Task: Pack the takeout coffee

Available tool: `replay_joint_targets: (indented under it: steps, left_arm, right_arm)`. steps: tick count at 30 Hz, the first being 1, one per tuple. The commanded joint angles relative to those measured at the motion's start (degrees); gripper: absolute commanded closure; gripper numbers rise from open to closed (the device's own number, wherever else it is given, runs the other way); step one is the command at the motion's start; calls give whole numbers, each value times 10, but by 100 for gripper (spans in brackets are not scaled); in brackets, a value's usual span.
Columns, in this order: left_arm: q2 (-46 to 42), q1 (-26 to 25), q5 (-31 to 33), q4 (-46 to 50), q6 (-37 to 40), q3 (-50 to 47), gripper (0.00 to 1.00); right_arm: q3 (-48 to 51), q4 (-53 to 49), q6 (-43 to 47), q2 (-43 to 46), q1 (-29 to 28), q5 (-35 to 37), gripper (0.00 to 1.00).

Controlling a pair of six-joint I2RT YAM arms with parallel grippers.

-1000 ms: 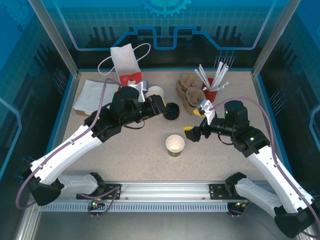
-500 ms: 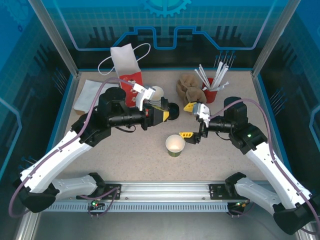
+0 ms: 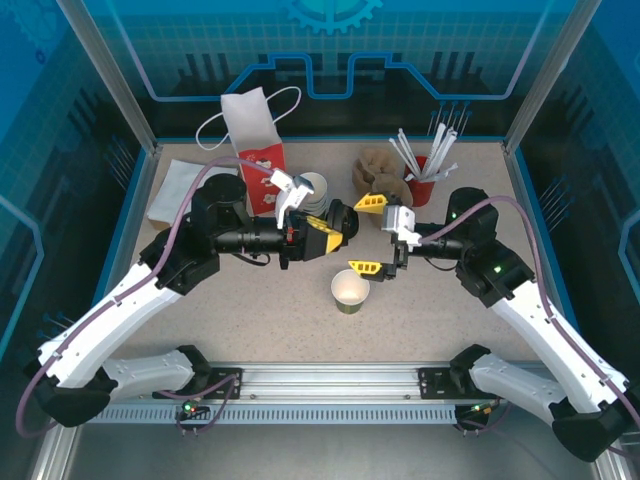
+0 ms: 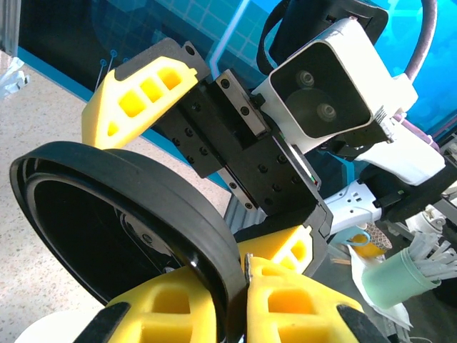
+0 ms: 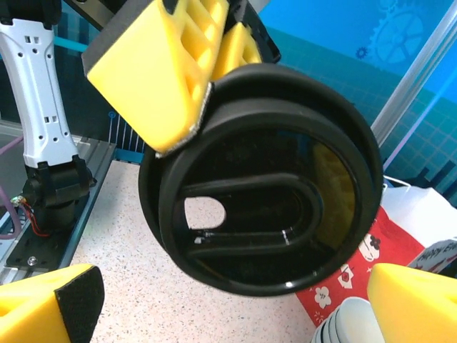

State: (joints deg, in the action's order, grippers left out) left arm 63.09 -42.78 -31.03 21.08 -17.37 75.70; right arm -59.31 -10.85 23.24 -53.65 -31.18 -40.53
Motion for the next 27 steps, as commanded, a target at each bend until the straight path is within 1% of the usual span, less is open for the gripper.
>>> replay_joint_targets:
  steps: [1, 11, 17, 21, 25, 27]
  left_arm:
    - [8, 2, -26, -13, 16, 9, 100]
    - [12, 2, -30, -12, 17, 10, 100]
    - [13, 2, -34, -4, 20, 13, 100]
    - [14, 2, -35, -3, 21, 14, 100]
    - [17, 2, -39, -5, 21, 15, 100]
    - [18, 2, -40, -4, 21, 16, 100]
  right_arm:
    - [-24, 11, 16, -9, -15, 6, 5]
    - [-53, 5, 22, -33, -25, -1, 10]
    - [-56, -8, 43, -32, -25, 2, 7]
    - [-60, -27, 52, -31, -20, -3, 7]
    - [-65, -26, 44, -37, -20, -15, 8]
    - [-67, -25, 44, -39, -21, -16, 12]
